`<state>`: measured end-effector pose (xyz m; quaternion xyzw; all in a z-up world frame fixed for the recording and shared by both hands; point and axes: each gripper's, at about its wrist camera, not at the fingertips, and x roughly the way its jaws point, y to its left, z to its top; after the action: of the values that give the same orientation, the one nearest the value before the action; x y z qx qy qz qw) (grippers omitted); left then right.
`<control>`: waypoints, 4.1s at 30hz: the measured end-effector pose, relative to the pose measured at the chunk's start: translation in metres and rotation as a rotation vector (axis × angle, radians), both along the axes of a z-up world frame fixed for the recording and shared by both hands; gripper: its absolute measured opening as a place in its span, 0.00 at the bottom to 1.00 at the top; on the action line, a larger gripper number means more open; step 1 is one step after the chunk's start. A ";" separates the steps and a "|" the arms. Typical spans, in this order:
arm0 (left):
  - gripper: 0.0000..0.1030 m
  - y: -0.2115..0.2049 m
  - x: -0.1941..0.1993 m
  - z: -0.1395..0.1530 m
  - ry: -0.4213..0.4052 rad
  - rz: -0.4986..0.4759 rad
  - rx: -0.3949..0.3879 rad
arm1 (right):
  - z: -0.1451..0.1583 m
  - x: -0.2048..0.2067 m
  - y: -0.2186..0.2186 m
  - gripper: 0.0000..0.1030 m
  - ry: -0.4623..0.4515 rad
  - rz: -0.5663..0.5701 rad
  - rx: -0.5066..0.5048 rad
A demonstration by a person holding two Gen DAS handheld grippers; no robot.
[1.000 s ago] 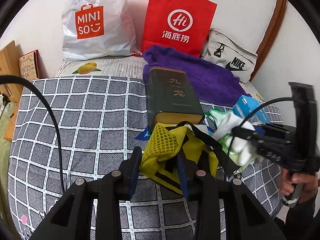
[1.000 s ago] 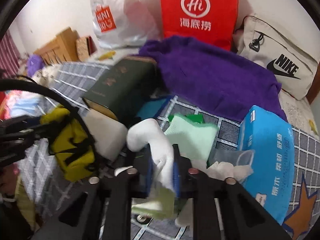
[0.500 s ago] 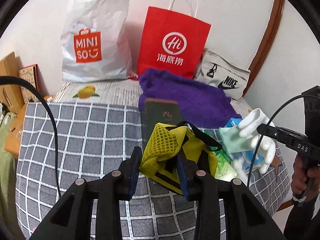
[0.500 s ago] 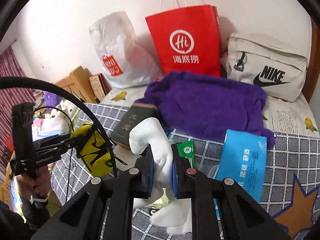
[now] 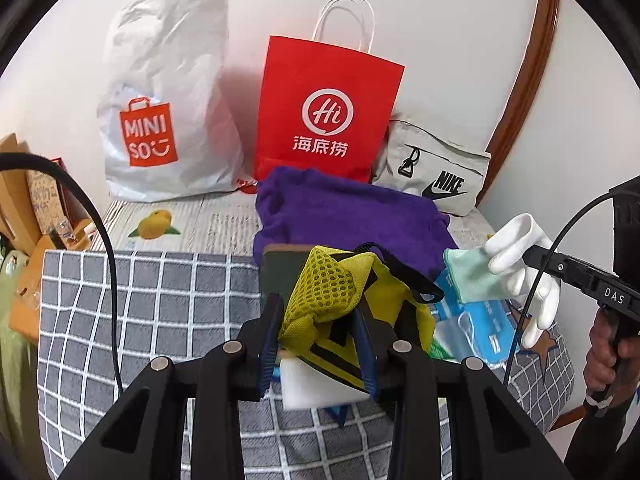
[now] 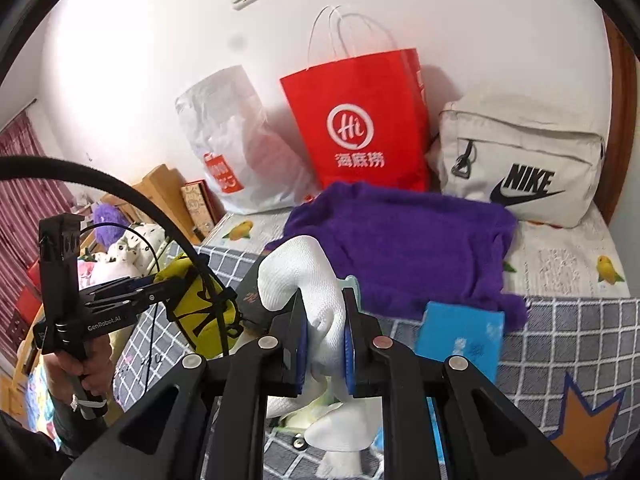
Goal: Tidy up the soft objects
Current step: 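Carry the yellow fabric with left tool while right tool carries the glove onto the purple towel, then open left tool to drop the yellow fabric while right tool releases the glove on the towel, then grasp the white sponge with left tool while right tool grasps another white glove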
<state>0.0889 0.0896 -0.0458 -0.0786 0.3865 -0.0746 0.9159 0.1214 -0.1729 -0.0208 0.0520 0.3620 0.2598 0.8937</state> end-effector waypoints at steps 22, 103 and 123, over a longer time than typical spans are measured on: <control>0.32 -0.050 0.160 0.000 0.074 -0.099 0.019 | -0.023 0.147 -0.028 0.14 -0.032 -0.165 -0.141; 0.80 -0.038 0.145 0.001 0.126 -0.093 0.027 | -0.036 0.094 -0.056 0.61 0.042 -0.178 -0.131; 0.85 -0.051 0.020 -0.109 0.255 -0.125 0.196 | -0.083 -0.041 -0.068 0.70 0.151 -0.170 -0.104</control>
<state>0.1090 0.0384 -0.1551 0.0265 0.5093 -0.0826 0.8562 0.0808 -0.2414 -0.1039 0.0554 0.4356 0.1596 0.8841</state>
